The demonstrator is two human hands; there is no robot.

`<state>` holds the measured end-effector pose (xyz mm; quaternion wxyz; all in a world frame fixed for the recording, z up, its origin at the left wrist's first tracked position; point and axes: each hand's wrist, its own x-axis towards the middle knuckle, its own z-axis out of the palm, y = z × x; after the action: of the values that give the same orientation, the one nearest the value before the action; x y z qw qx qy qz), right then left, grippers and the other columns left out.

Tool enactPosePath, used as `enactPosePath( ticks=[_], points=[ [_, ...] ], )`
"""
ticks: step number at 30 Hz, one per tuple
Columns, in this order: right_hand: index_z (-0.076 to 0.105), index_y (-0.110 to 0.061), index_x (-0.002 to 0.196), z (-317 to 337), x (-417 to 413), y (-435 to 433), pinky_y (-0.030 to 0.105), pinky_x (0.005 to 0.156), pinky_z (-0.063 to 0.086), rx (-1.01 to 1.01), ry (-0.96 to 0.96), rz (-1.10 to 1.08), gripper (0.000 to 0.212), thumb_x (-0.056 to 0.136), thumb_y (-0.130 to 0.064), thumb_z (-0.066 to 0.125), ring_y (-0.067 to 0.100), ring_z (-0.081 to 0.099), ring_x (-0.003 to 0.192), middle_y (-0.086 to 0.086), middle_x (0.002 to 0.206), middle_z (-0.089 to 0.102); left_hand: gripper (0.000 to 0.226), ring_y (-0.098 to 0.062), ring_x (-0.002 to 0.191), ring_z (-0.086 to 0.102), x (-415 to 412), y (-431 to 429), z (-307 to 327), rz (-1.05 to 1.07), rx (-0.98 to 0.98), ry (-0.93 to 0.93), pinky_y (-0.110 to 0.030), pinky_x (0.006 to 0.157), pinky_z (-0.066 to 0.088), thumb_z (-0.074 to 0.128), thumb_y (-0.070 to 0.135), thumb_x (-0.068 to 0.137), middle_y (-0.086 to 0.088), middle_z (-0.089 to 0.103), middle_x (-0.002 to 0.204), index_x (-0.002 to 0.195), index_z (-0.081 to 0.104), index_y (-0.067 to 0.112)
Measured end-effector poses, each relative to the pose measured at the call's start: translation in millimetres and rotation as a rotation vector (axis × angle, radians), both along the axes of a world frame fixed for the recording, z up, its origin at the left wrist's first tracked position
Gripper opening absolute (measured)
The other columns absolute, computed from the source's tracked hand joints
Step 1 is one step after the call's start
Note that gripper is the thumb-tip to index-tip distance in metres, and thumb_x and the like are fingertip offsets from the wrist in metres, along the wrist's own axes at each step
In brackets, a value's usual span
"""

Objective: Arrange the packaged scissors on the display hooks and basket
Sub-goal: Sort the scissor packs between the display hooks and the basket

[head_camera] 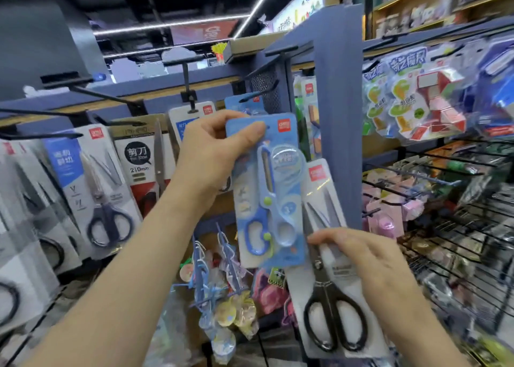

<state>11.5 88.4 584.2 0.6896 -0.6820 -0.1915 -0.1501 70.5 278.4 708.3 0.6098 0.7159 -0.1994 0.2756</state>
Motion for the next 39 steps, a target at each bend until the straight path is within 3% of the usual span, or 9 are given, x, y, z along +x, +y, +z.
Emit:
enactPosePath(
  ticks=[2,6,14,20,25,27,29,34,39],
  points=[
    [0.077,-0.038,0.077,1,3,7,0.009,0.069,0.047,-0.003,0.006,-0.045,0.008,0.078,-0.045,0.076,-0.002,0.062,0.072,-0.009,0.076,0.074,0.012,-0.013,0.069,0.068,5,-9,13,0.054,0.044,-0.058,-0.040,0.067,0.057,0.076,0.018,0.083,0.008,0.072,0.072,0.079,0.066,0.021],
    [0.076,-0.026,0.078,7,14,17,0.016,0.066,0.046,0.050,0.025,-0.100,0.003,0.080,-0.024,0.076,0.003,0.056,0.066,0.005,0.073,0.070,0.009,-0.015,0.074,0.072,21,-22,33,0.057,0.054,-0.092,-0.035,0.066,0.059,0.072,0.018,0.088,0.004,0.074,0.079,0.081,0.067,0.020],
    [0.067,-0.005,0.067,13,18,22,0.010,0.051,0.043,0.199,0.052,-0.024,0.016,0.077,0.000,0.078,0.000,0.052,0.051,-0.009,0.056,0.057,0.007,-0.022,0.075,0.072,52,-38,37,0.040,-0.007,-0.048,-0.036,0.068,0.059,0.071,0.017,0.089,-0.007,0.075,0.082,0.089,0.072,0.010],
    [0.064,-0.008,0.065,14,19,22,0.010,0.051,0.043,0.205,0.045,-0.028,0.021,0.076,0.002,0.078,-0.001,0.051,0.050,-0.010,0.055,0.053,0.018,-0.020,0.067,0.066,55,-43,43,0.016,-0.092,0.037,-0.034,0.065,0.054,0.067,0.019,0.092,-0.007,0.072,0.074,0.077,0.070,0.009],
    [0.065,-0.011,0.065,15,20,23,0.012,0.051,0.045,0.245,0.053,-0.003,0.021,0.077,0.001,0.078,0.002,0.054,0.049,-0.008,0.055,0.057,0.012,-0.015,0.070,0.062,57,-33,31,0.138,-0.050,0.097,-0.034,0.065,0.053,0.059,0.022,0.091,-0.003,0.070,0.089,0.102,0.065,0.021],
    [0.066,-0.013,0.064,14,22,22,0.011,0.053,0.045,0.210,0.031,-0.014,0.022,0.077,0.000,0.078,0.002,0.054,0.052,-0.010,0.057,0.058,0.039,-0.020,0.073,0.061,45,-23,13,0.102,-0.034,0.085,-0.036,0.064,0.054,0.058,0.009,0.093,-0.010,0.069,0.096,0.124,0.051,0.031],
    [0.068,-0.016,0.068,13,22,22,0.013,0.058,0.045,0.118,0.007,-0.034,0.019,0.077,-0.004,0.079,0.003,0.053,0.058,-0.009,0.060,0.059,0.053,-0.022,0.070,0.061,29,-7,-10,0.012,-0.006,0.065,-0.034,0.059,0.054,0.061,0.000,0.091,-0.016,0.068,0.089,0.128,0.048,0.035],
    [0.067,-0.030,0.078,8,21,17,0.021,0.050,0.038,-0.143,0.007,-0.137,0.022,0.080,-0.008,0.070,0.012,0.046,0.053,-0.005,0.068,0.063,0.034,-0.012,0.069,0.055,39,16,-33,0.199,0.081,0.021,-0.027,0.066,0.050,0.071,0.003,0.085,0.003,0.058,0.072,0.100,0.072,0.033],
    [0.059,-0.032,0.089,1,19,9,0.018,0.047,0.033,-0.303,-0.007,-0.218,0.026,0.086,-0.007,0.066,0.015,0.050,0.057,-0.019,0.083,0.061,0.035,-0.002,0.060,0.048,89,26,-28,0.497,0.173,-0.035,-0.017,0.066,0.041,0.072,0.008,0.085,0.012,0.056,0.069,0.117,0.072,0.020]
  ],
)
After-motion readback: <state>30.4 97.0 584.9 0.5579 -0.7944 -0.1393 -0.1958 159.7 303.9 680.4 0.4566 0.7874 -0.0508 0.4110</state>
